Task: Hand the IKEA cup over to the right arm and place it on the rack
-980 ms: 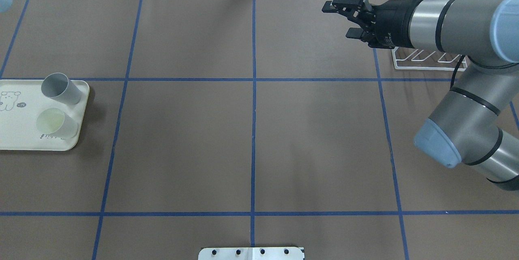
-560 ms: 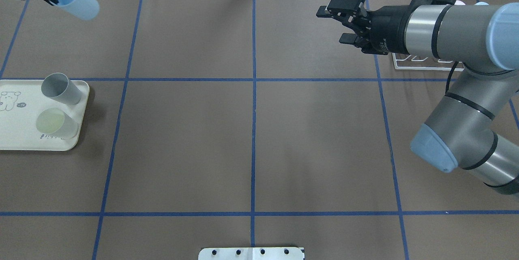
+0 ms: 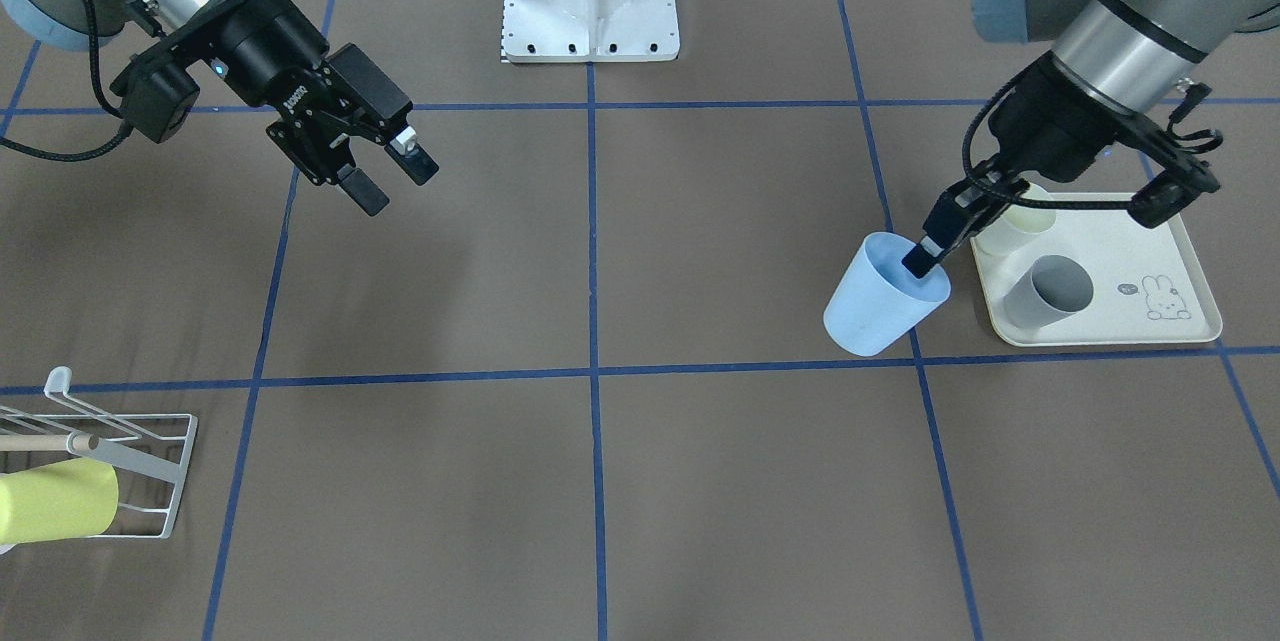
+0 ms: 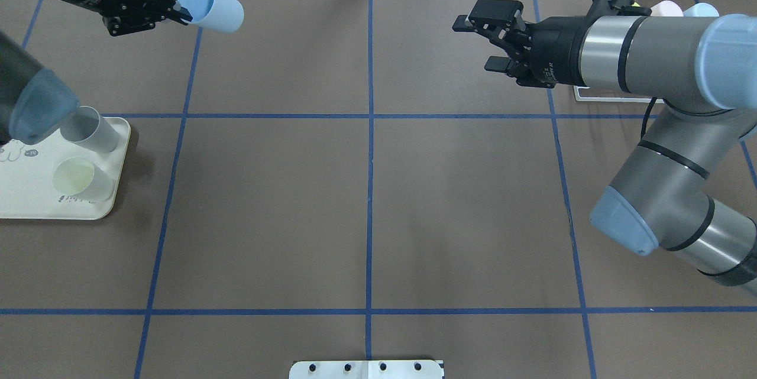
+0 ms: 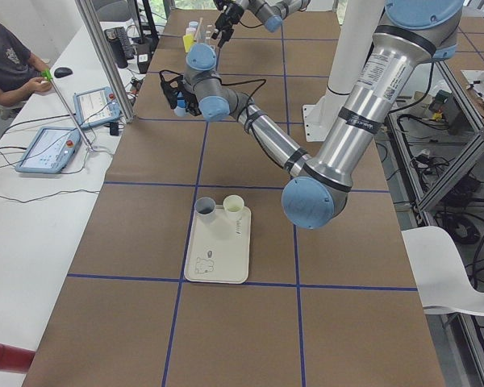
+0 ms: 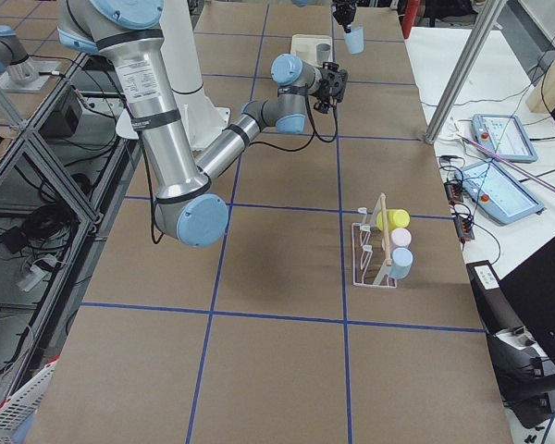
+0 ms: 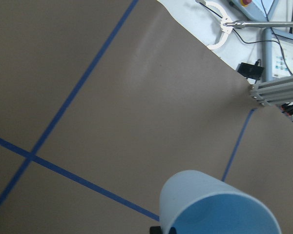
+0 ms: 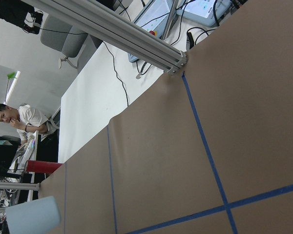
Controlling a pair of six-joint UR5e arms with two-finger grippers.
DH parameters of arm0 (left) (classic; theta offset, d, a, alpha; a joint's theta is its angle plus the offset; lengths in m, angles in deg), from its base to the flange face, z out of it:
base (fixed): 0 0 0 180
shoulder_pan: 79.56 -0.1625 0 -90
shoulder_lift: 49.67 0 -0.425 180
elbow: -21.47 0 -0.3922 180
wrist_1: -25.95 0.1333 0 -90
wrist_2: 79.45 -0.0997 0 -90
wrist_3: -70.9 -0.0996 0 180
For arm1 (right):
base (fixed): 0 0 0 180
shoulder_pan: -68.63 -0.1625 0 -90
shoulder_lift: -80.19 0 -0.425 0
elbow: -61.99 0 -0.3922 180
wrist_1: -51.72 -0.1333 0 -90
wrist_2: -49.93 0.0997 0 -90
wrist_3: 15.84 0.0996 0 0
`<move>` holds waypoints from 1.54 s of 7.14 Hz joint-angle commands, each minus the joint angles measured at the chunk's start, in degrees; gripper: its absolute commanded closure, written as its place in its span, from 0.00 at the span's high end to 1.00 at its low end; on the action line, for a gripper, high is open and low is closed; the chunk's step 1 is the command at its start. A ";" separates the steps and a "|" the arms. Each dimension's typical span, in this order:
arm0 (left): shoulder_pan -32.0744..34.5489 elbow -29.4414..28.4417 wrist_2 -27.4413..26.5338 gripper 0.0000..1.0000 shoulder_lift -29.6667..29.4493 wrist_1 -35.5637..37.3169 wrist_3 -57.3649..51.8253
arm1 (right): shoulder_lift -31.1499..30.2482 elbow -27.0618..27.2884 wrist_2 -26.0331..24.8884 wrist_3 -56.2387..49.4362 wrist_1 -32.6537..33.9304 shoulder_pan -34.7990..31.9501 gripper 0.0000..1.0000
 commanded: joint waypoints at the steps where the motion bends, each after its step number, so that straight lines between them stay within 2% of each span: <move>1: -7.79 -0.96 -11.90 0.00 0.24 -18.76 20.25 | 0.06 -1.85 -0.23 6.13 -7.90 0.33 1.00; 3: -14.39 -1.05 -25.00 0.00 1.55 -31.08 31.72 | 0.06 -2.30 -0.31 10.89 -12.50 0.59 1.00; 4: -18.86 -1.48 -34.55 0.00 2.26 -37.06 36.12 | 0.06 -2.39 -1.36 12.74 -15.30 0.94 1.00; 5: -23.69 -3.66 -42.56 0.00 2.00 -42.78 36.42 | 0.06 -2.39 -3.37 14.59 -17.42 2.25 1.00; 6: -26.69 -4.90 -48.21 0.00 1.57 -48.23 36.51 | 0.06 -2.39 -7.13 15.22 -19.01 4.35 1.00; 8: -31.19 -4.83 -54.31 0.00 -0.27 -53.36 36.69 | 0.15 -2.66 -9.80 17.14 -21.21 6.65 1.00; 11: -33.57 -4.91 -56.44 0.00 -2.30 -54.44 38.53 | 2.60 -4.75 -9.89 21.80 -22.71 6.74 1.00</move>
